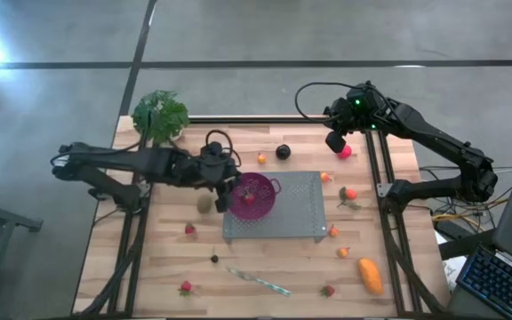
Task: Pick & Place Fruit
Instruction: Put the blackberry into the purple strainer bowl, then put the black cherry into the purple strainer bowl
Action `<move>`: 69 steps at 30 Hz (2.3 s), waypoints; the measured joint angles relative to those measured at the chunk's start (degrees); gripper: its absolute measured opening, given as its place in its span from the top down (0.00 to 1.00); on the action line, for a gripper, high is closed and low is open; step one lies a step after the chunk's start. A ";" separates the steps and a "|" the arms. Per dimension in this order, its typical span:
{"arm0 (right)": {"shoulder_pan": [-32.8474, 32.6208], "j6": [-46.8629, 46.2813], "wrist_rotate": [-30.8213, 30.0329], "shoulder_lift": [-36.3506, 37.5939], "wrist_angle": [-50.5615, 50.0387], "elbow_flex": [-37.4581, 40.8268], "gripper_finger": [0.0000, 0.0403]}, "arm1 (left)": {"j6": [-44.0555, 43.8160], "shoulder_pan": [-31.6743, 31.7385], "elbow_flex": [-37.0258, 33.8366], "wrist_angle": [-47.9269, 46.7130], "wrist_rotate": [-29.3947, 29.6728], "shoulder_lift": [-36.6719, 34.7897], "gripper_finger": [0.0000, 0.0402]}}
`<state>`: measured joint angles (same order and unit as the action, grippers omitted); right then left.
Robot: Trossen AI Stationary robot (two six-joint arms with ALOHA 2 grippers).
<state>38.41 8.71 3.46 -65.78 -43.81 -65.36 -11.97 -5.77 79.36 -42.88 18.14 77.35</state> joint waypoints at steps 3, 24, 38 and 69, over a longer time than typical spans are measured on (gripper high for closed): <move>0.00 -0.30 0.00 0.00 0.00 0.00 0.98 | 0.31 1.69 0.37 -1.57 -1.83 1.50 0.72; 0.00 -0.57 0.00 0.00 0.00 0.00 0.98 | 1.86 4.69 2.10 -6.28 -8.07 8.85 0.72; 0.02 -0.57 0.00 0.00 -0.07 0.00 0.98 | 5.82 3.02 9.17 -7.66 -14.74 7.96 0.72; 0.01 -0.13 0.00 0.00 0.02 0.00 0.98 | 4.82 0.84 4.97 -11.15 -19.13 8.41 0.53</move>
<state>38.43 8.58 3.46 -65.78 -43.79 -65.36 -7.15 -4.93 84.34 -54.03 -0.99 85.76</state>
